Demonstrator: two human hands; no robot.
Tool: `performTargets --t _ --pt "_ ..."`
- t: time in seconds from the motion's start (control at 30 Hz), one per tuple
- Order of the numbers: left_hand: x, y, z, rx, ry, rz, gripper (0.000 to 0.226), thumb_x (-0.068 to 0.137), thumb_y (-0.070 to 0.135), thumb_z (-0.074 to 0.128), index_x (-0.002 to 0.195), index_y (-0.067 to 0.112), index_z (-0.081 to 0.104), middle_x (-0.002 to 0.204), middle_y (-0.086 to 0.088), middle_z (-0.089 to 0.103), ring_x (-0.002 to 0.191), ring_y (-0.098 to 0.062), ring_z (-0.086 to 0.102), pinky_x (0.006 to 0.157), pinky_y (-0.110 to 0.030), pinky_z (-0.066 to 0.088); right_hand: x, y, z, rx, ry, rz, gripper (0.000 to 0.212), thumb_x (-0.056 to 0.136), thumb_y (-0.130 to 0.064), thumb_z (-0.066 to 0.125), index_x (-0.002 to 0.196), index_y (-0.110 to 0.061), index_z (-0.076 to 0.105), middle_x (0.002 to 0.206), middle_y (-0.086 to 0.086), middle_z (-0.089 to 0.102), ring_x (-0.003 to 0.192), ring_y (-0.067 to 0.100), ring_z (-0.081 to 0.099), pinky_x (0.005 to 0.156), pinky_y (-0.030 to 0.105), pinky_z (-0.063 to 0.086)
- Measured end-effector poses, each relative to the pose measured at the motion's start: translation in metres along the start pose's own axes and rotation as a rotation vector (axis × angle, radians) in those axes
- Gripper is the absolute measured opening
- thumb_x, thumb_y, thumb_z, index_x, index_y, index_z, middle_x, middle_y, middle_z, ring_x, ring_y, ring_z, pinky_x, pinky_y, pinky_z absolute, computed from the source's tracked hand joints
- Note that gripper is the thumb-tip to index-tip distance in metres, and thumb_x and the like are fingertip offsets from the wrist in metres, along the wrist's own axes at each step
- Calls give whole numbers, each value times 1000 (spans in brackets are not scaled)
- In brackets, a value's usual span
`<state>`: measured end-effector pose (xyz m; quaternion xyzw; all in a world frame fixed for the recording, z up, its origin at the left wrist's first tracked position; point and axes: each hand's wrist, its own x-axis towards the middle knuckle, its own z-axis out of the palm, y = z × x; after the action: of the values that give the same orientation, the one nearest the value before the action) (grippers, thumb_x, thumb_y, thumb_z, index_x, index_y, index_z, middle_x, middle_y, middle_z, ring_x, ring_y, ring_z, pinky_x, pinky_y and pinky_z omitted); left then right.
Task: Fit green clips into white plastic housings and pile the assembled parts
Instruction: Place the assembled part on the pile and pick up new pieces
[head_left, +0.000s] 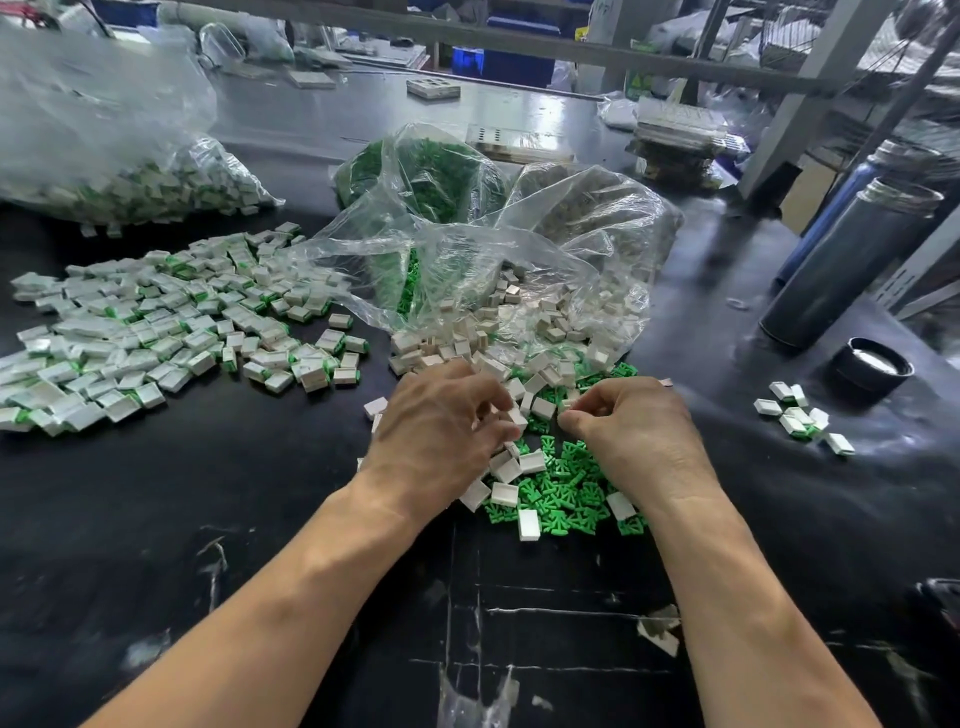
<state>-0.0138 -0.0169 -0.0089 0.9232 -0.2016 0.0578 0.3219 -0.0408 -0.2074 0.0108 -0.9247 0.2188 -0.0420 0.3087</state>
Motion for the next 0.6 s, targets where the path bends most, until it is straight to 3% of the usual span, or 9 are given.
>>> performTargets --t 0.07,0.17,0.27,0.37,0.5,0.6 --pt "1 2 3 27 27 14 27 85 49 75 107 36 70 102 16 60 98 -4 46 94 -26 38 -2 -4 5 -54 -32 17 23 83 -53 81 74 -33 73 77 -19 69 77 4 64 77 30 52" --pt "3 5 7 79 68 32 28 86 49 75 110 35 72 102 12 60 97 -7 46 97 -29 38 -5 -13 14 -171 -28 27 31 81 -62 78 80 -31 73 81 -11 72 81 13 67 75 30 48" --pt "4 7 9 110 73 34 27 88 50 73 111 36 71 101 13 56 99 -7 45 98 -28 34 -5 -19 18 -235 9 11 29 85 -58 77 89 -30 76 89 -6 73 88 21 67 74 31 45" --pt "5 8 11 134 61 37 24 89 49 73 109 37 71 100 15 51 103 -8 50 99 -28 31 -5 -21 19 -267 11 6 25 87 -54 76 90 -29 77 86 -5 71 82 22 64 72 31 43" --pt "5 9 12 99 77 46 20 92 43 71 108 32 69 104 12 56 105 -9 53 99 -24 28 -4 -21 21 -243 14 -4 19 88 -48 75 91 -29 73 90 -6 70 84 21 63 74 31 43" --pt "2 11 10 55 104 79 16 94 34 69 108 30 63 105 12 60 104 -9 55 99 -25 35 -6 -19 22 -198 29 -31 17 89 -45 75 88 -29 67 89 -8 69 87 19 63 76 31 43"
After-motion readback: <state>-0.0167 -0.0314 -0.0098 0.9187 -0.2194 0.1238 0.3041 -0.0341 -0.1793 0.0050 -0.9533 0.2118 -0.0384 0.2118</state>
